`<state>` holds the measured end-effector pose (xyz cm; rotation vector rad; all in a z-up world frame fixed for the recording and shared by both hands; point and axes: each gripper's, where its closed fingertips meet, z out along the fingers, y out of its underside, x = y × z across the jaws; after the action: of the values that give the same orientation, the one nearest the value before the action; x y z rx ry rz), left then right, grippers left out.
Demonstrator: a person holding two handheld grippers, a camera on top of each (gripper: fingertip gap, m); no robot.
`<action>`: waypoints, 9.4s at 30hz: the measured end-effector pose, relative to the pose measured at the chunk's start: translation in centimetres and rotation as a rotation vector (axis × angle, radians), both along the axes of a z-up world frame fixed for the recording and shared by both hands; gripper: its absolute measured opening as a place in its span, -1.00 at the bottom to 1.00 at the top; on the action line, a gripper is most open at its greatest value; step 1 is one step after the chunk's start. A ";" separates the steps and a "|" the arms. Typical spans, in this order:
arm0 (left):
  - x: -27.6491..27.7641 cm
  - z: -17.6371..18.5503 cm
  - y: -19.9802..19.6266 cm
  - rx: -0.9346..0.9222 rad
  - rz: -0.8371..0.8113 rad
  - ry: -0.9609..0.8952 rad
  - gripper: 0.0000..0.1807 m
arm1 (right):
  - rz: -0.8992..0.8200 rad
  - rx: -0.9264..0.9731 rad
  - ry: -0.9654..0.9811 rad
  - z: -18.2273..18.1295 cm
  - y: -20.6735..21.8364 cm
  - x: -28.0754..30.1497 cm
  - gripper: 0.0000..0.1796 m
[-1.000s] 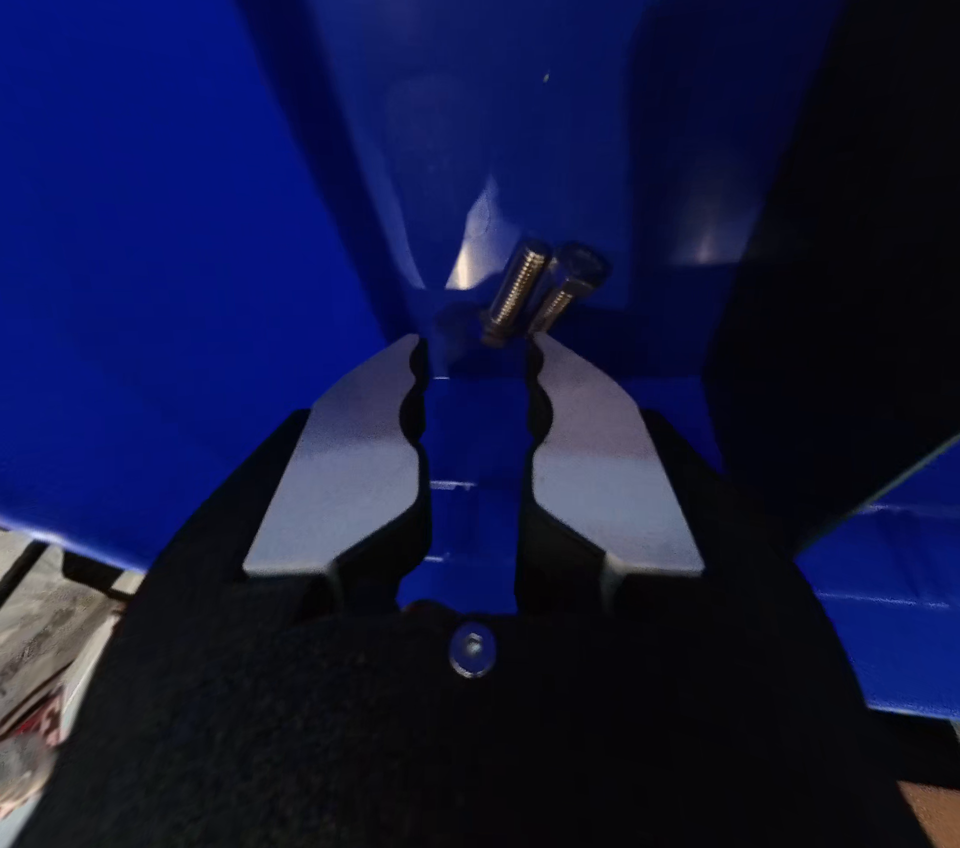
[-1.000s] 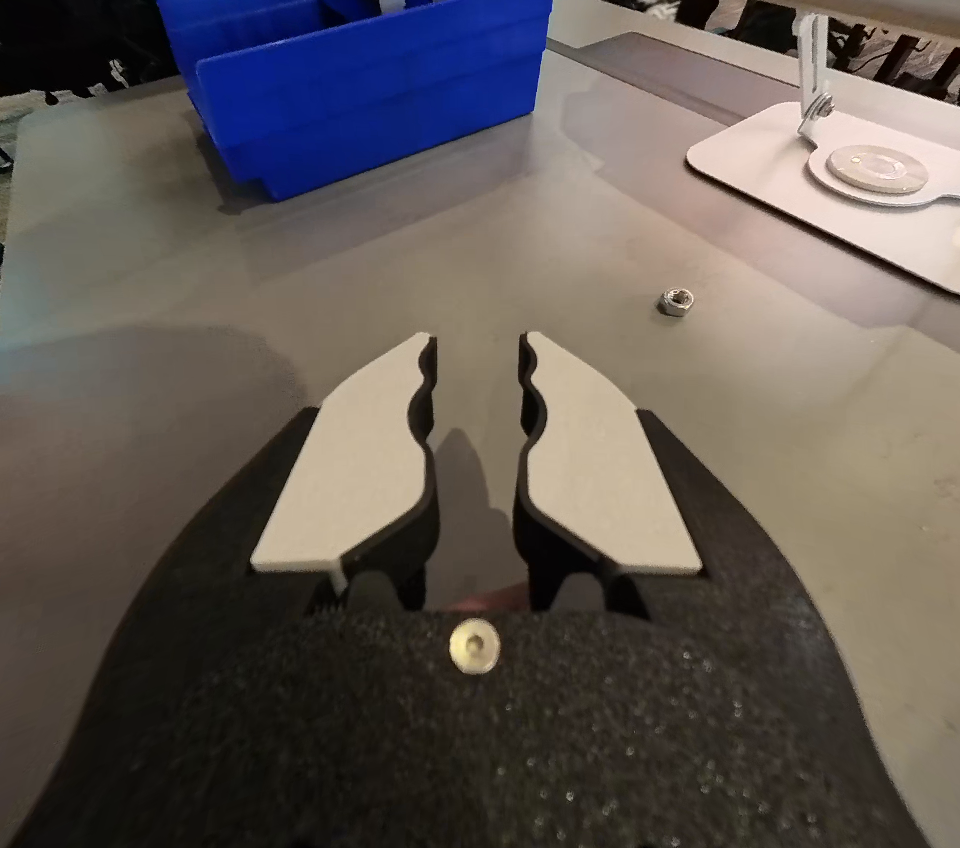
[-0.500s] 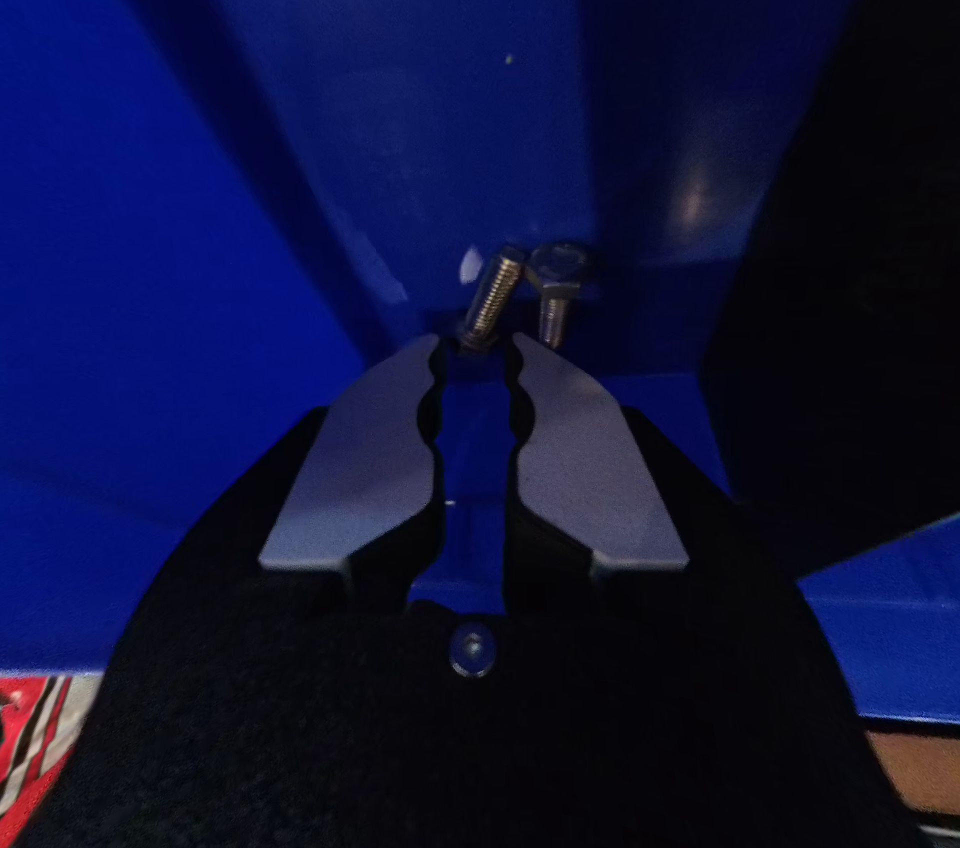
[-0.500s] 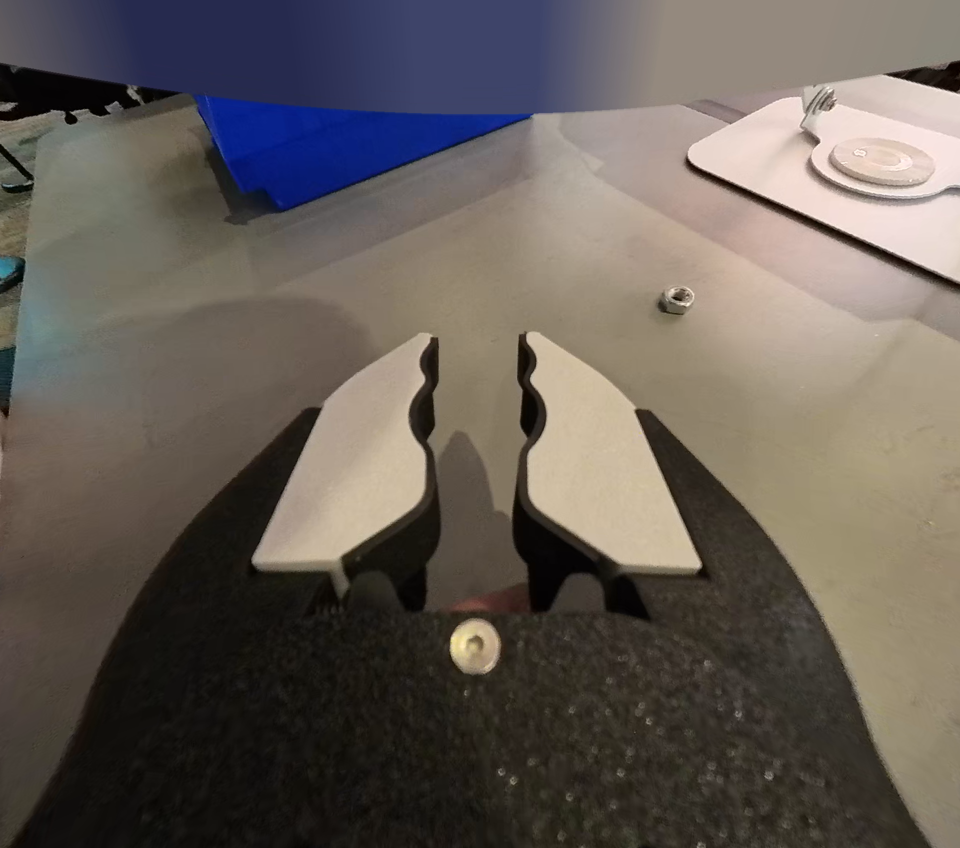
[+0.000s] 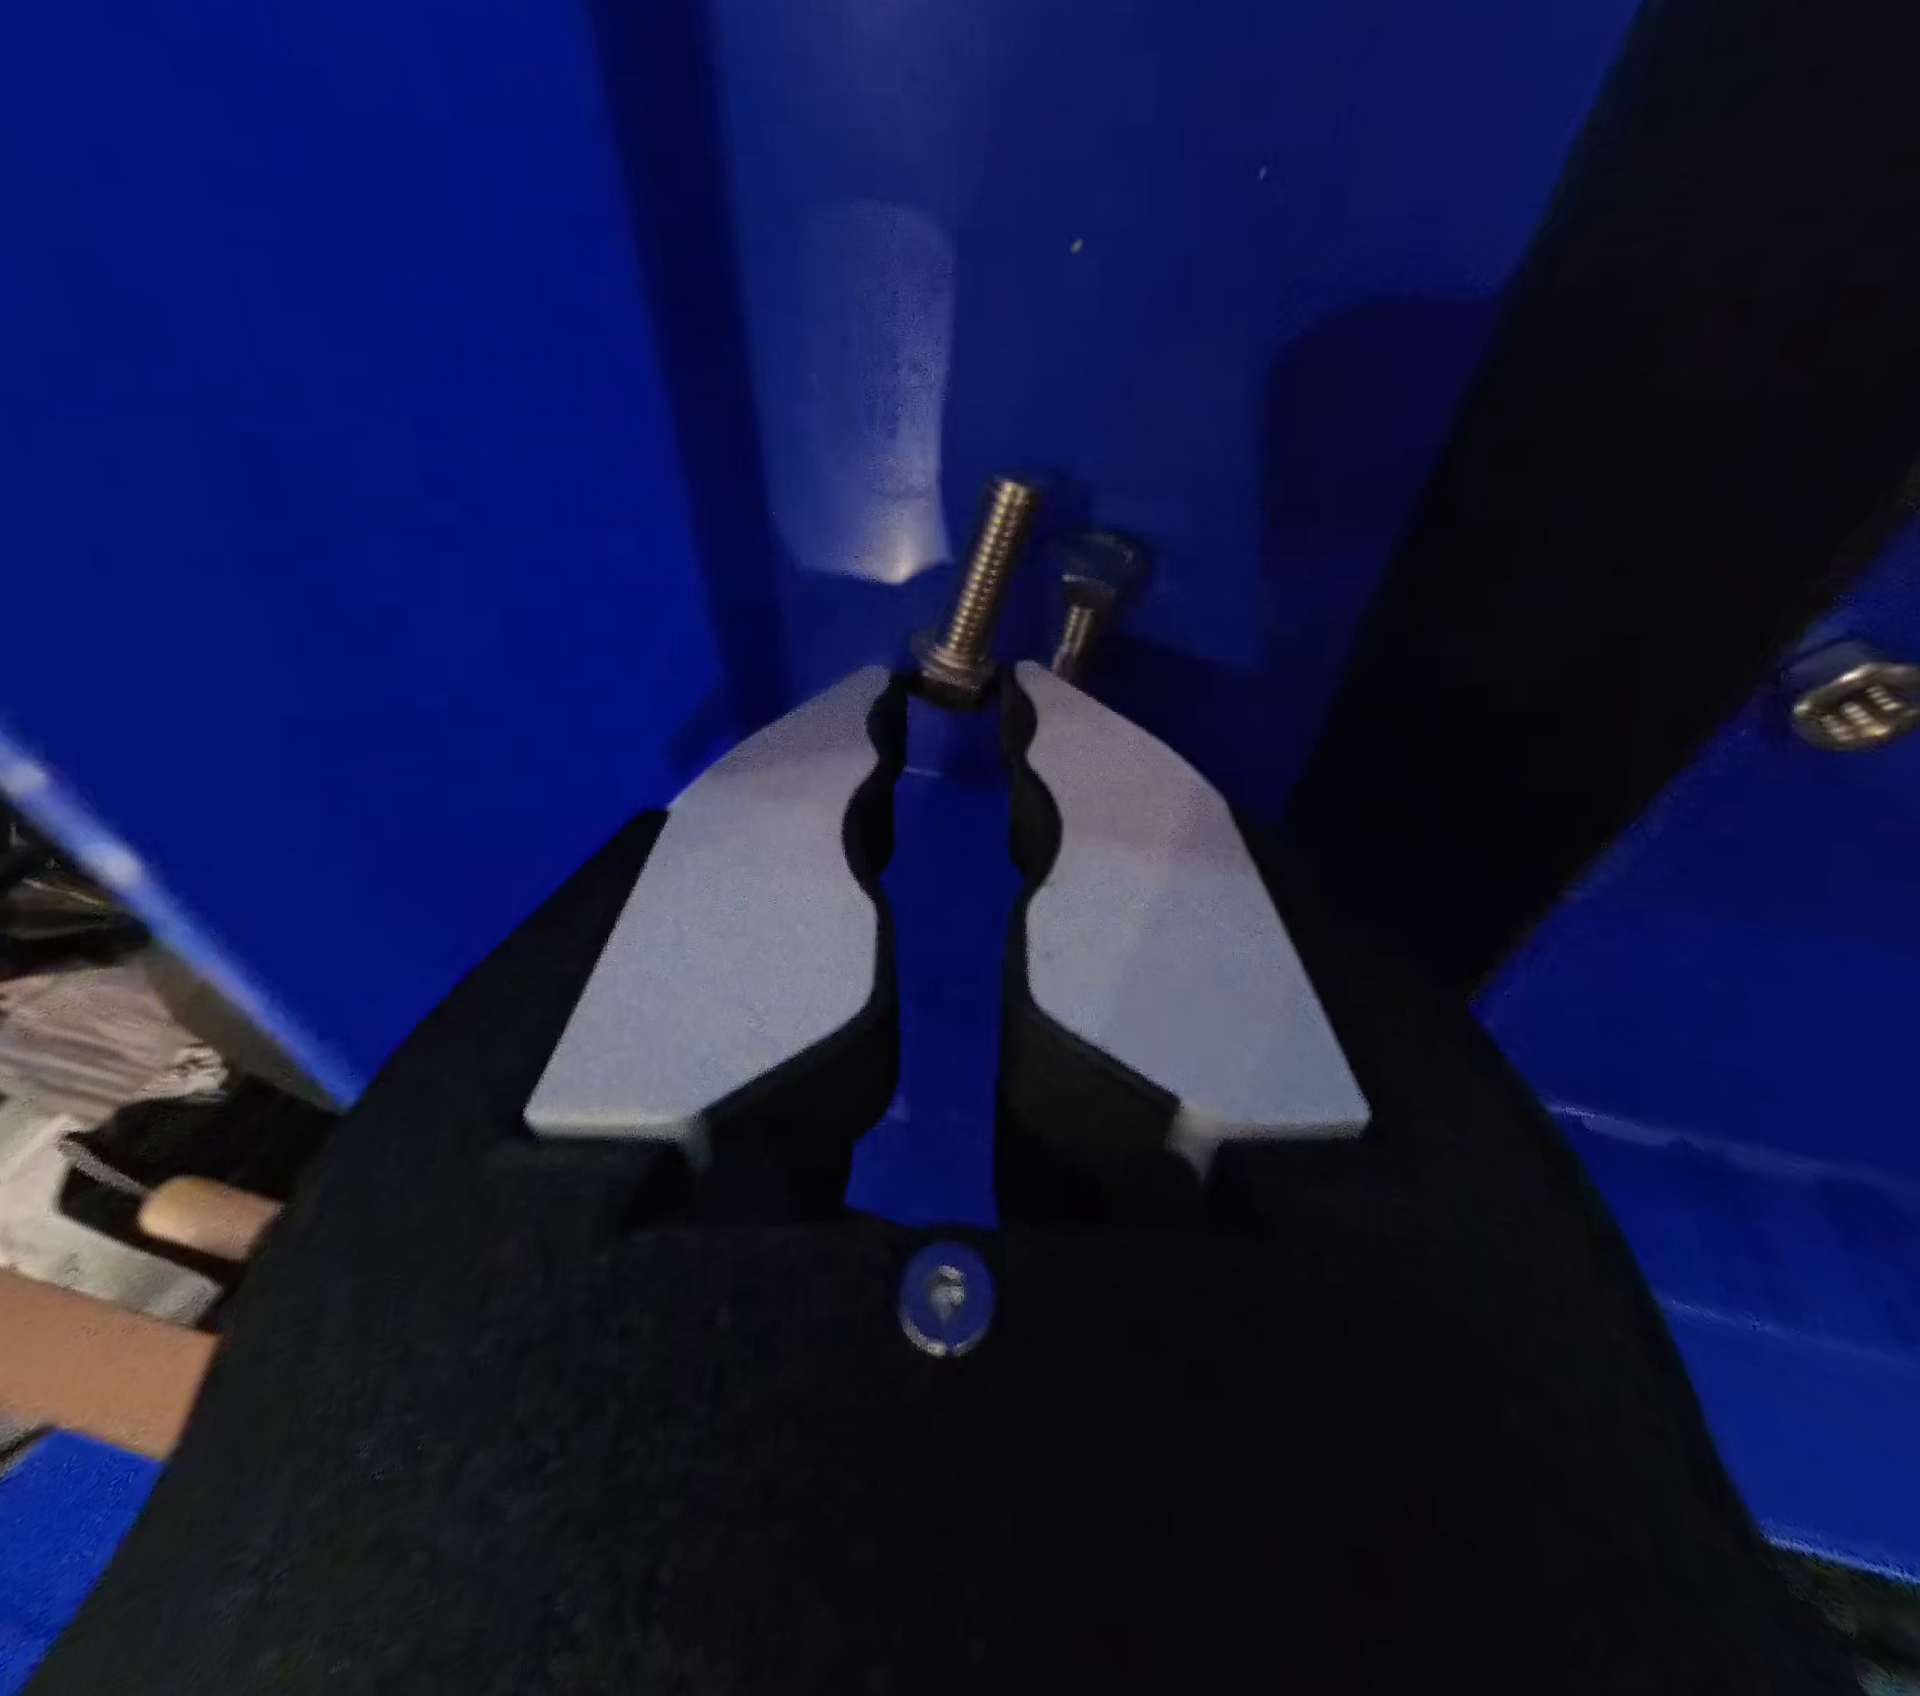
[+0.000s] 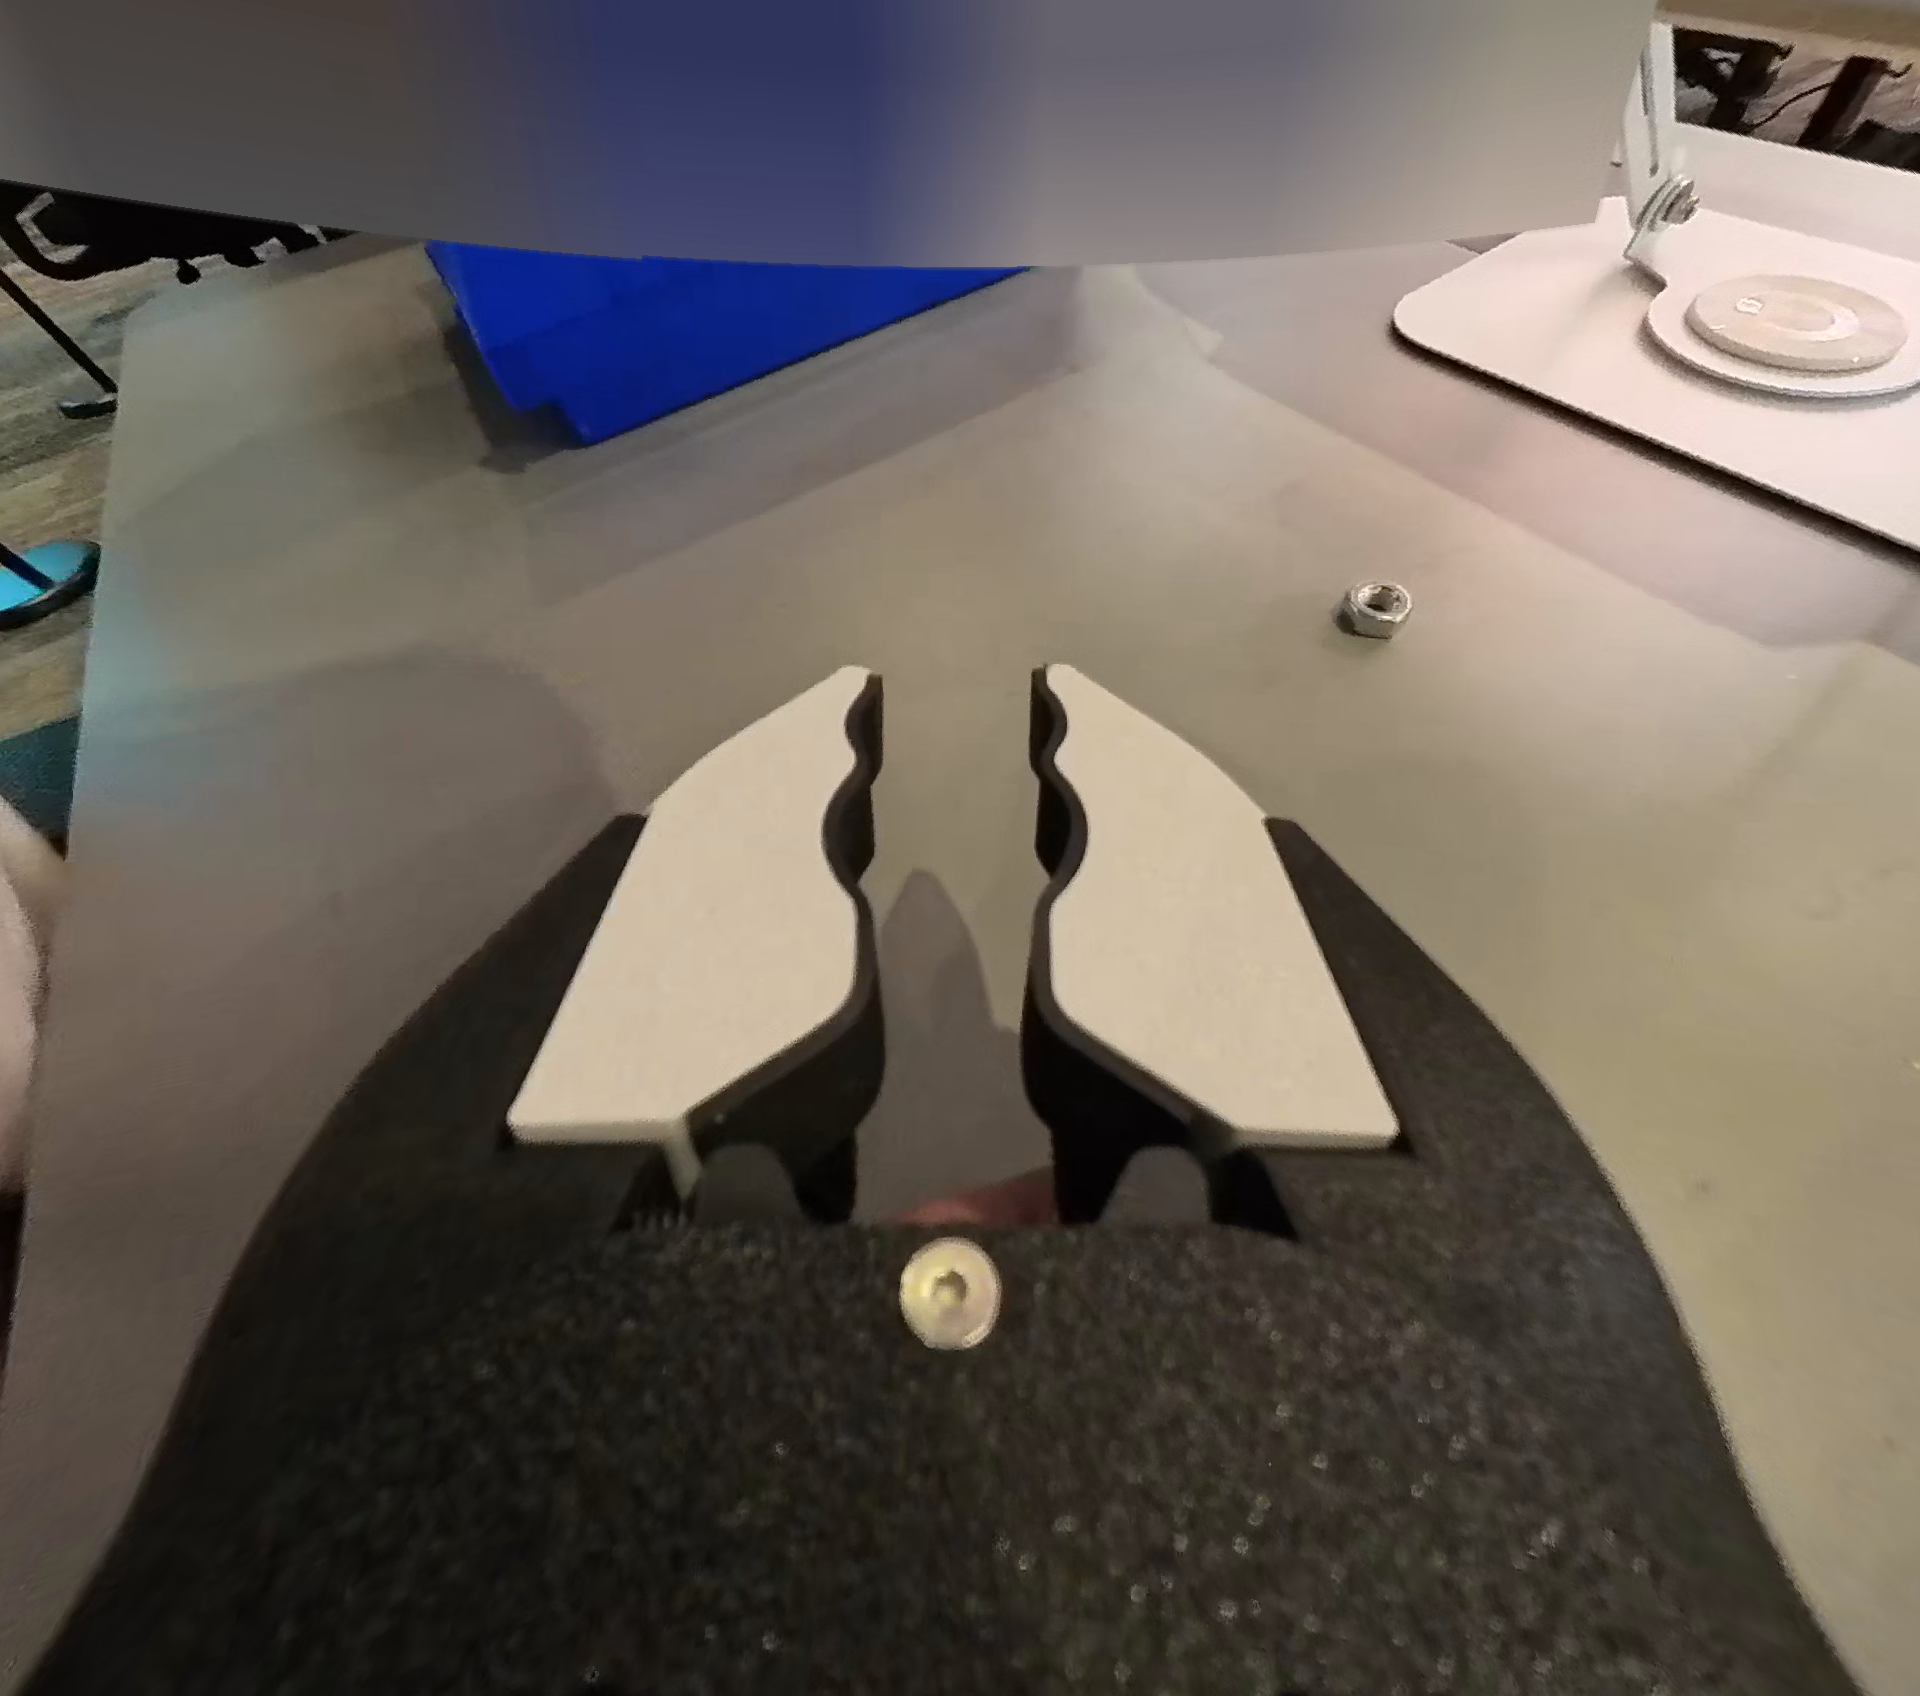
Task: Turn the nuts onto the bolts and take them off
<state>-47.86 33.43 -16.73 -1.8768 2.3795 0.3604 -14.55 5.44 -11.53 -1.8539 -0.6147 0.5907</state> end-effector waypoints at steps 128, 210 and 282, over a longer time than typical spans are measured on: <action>28.6 3.5 -22.0 -0.525 0.487 -1.311 -0.81 | 1.085 -0.028 -1.259 -7.7 13.4 3.5 -0.80; 28.3 7.6 -26.5 -0.232 0.013 -1.285 -0.81 | 0.480 -0.706 0.062 4.4 1.1 -4.3 -0.81; 28.0 12.5 -29.8 -0.932 0.070 -1.553 -0.81 | 0.459 0.090 0.722 10.6 -2.1 -5.7 -0.23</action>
<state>-19.91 3.61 -4.28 -1.3276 1.2720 -1.7393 -20.27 3.33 -0.89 -1.2753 -0.5540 1.4246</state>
